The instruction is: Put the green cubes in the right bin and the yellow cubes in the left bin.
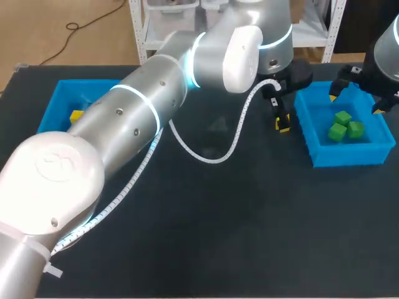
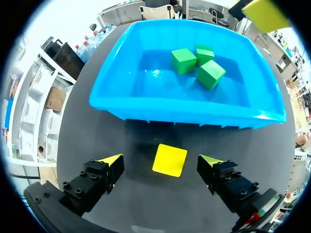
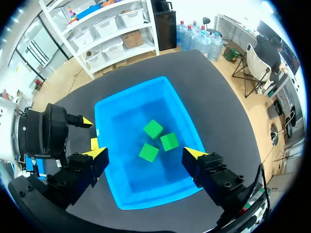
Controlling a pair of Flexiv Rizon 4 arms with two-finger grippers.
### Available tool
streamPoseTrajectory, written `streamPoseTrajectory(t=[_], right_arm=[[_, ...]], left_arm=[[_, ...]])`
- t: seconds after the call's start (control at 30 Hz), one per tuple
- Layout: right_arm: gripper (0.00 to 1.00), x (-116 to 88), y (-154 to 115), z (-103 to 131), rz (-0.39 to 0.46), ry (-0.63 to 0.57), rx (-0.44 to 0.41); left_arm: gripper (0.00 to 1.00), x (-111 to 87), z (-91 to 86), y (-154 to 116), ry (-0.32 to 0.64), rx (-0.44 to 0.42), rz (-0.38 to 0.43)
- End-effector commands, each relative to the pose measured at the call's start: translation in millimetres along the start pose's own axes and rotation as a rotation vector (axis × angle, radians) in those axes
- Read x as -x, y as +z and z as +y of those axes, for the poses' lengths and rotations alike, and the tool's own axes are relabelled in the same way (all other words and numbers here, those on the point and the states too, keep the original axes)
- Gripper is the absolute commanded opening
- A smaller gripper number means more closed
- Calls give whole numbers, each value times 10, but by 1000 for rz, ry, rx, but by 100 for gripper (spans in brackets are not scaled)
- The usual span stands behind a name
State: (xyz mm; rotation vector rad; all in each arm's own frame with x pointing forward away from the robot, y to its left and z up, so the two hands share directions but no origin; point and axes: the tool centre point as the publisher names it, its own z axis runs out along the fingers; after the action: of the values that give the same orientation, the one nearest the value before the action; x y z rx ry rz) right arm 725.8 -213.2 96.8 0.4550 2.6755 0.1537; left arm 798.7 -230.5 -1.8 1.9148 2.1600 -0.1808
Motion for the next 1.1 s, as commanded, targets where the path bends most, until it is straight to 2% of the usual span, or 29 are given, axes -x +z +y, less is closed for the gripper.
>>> streamPoseTrajectory(t=[0.03, 0.13, 0.17, 0.53, 0.87, 0.93, 1.1], right_arm=[[100, -19, -5, -9, -7, 1, 0], [100, -19, -5, -9, -7, 1, 0], [100, -19, -5, -9, -7, 1, 0], [100, -19, -5, -9, -7, 1, 0], [100, -19, -5, -9, -7, 1, 0], [100, -19, -5, -9, -7, 1, 0], [100, -19, -5, -9, -7, 1, 0]], left_arm=[[100, 78, 135, 93, -10, -66, 14], [11, 70, 147, 119, -34, -71, -4], [0, 67, 148, 123, -38, -75, -10], [0, -34, 184, 168, -76, -68, -7], [0, -171, 292, 61, -107, -24, -5], [0, -221, 319, -9, -105, 4, 9], [0, -446, 375, -425, -103, 61, 24]])
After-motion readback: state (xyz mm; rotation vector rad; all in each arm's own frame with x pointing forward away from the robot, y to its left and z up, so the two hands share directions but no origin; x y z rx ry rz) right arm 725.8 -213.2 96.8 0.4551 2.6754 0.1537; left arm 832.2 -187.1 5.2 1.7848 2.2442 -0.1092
